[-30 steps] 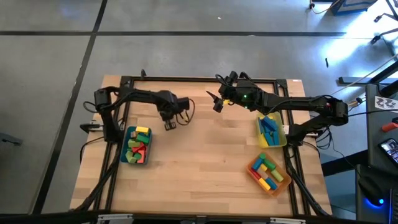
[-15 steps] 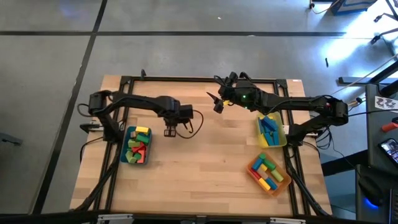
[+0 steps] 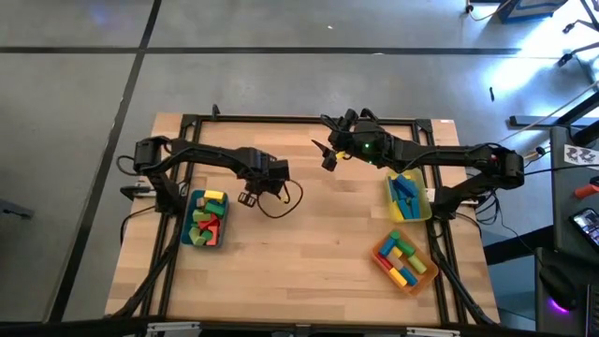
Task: Sort blocks by size
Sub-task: Put the pink rectangular block into the yellow bin
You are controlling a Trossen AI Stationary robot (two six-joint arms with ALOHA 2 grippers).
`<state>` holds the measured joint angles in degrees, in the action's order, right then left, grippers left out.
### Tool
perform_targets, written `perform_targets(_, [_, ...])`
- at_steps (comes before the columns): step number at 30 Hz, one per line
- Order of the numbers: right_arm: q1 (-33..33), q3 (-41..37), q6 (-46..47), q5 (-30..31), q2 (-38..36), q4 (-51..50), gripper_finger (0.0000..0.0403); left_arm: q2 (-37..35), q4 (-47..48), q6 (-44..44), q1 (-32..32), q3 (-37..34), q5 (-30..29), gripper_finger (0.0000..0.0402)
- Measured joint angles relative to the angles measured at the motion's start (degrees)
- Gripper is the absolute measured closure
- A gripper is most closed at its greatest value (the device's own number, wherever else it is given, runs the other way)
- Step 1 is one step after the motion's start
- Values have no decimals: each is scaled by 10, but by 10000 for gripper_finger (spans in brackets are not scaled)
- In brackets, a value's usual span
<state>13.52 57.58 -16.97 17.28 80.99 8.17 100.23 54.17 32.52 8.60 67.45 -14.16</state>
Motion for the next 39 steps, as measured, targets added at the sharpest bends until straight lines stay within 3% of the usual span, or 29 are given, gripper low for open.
perform_targets(6, [0,0,0,0,0,-16,120,1,-20,84,0,-34,-29,218])
perform_targets(11, [0,0,0,0,0,-16,120,1,-48,157,0,-52,-31,185])
perform_targets(22, [0,0,0,0,0,-14,120,1,-132,250,28,-91,-30,180])
perform_targets(27, [0,0,0,0,0,-14,120,1,-131,232,50,-91,-10,180])
perform_targets(32, [0,0,0,0,0,-14,120,3,-132,213,74,-91,66,180])
perform_targets(39, [0,0,0,0,0,-14,120,3,-144,165,95,-91,78,187])
